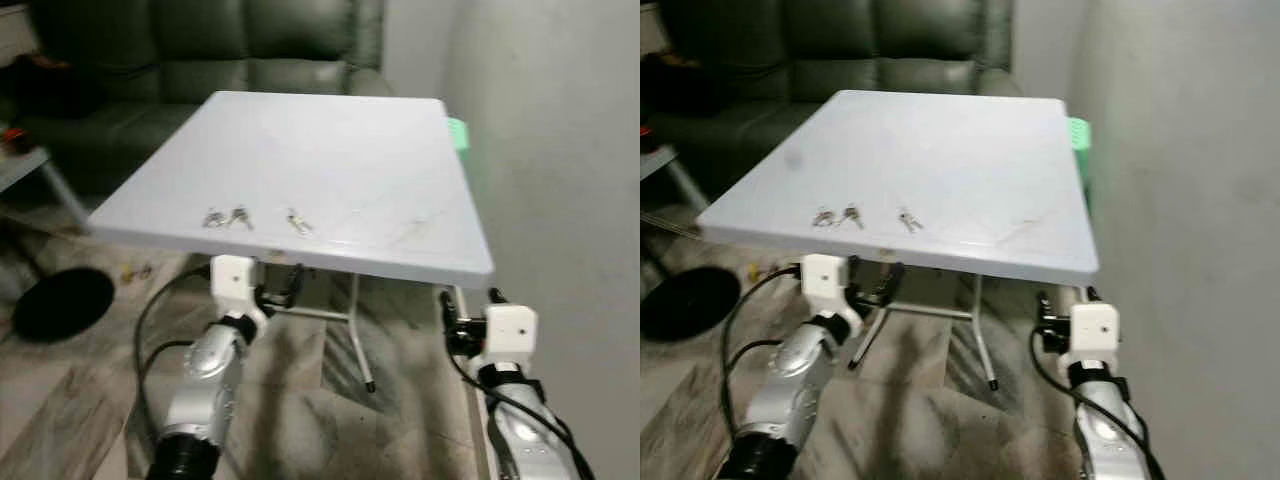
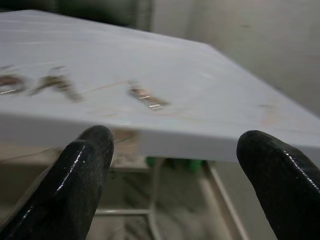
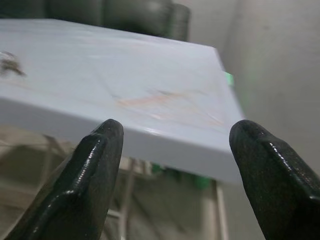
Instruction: Hang keys on a hook
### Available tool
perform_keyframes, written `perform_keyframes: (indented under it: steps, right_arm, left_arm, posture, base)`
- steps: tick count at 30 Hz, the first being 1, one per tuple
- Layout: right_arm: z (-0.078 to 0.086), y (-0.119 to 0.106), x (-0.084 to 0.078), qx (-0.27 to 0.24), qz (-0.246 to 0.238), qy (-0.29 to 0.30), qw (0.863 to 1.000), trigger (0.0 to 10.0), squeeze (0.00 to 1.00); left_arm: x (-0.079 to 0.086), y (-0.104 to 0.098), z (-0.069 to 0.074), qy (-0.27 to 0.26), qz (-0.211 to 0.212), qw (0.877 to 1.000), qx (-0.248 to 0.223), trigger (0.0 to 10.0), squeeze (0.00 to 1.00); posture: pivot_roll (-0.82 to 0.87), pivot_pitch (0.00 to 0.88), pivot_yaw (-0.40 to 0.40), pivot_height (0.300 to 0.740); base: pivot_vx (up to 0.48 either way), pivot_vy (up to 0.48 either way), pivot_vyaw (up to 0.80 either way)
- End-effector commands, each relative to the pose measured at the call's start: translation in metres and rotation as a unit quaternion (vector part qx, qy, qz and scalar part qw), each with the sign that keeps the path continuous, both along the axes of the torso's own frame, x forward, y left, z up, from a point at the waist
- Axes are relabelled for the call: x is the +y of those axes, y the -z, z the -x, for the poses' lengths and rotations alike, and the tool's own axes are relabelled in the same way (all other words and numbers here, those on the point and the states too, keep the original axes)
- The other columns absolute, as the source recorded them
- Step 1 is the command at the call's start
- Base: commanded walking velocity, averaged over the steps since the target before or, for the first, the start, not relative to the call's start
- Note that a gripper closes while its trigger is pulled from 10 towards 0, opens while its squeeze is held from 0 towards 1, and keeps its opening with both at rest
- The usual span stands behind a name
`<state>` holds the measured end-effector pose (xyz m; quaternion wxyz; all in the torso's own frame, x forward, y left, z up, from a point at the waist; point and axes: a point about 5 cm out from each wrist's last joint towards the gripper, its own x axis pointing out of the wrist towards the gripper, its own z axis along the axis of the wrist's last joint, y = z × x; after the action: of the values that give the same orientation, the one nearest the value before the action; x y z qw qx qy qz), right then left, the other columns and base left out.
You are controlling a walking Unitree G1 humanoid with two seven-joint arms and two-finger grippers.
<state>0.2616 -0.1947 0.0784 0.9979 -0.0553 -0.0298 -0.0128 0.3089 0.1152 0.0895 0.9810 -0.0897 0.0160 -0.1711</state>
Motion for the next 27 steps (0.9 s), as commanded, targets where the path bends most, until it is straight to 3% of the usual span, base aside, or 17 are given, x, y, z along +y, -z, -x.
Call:
perform_keyframes:
  steps: [1, 9, 27]
  right_arm:
    - [-0.0004, 0.0025, 0.0063, 0.004, -0.019, -0.009, 1.000, 10.0, 0.00]
    - [0.0006, 0.0025, 0.0073, 0.004, -0.025, -0.008, 1.000, 10.0, 0.00]
    - [0.0009, 0.0023, 0.0070, 0.004, -0.031, -0.010, 0.999, 10.0, 0.00]
  left_arm:
    - [0.0063, -0.0030, -0.0021, -0.013, -0.005, 1.000, -0.003, 10.0, 0.00]
    - [0.0074, 0.0009, -0.0006, -0.018, -0.002, 1.000, 0.011, 10.0, 0.00]
    - [0.0100, 0.0026, -0.0027, -0.032, 0.001, 0.999, 0.021, 10.0, 0.00]
  posture:
    - [0.03, 0.000, -0.030, 0.740]
    - [0.02, 0.000, -0.031, 0.740]
    - [0.03, 0.000, -0.034, 0.740]
  base:
    - [0.000, 0.000, 0.00]
    - [0.000, 0.000, 0.00]
    - [0.000, 0.250, 0.00]
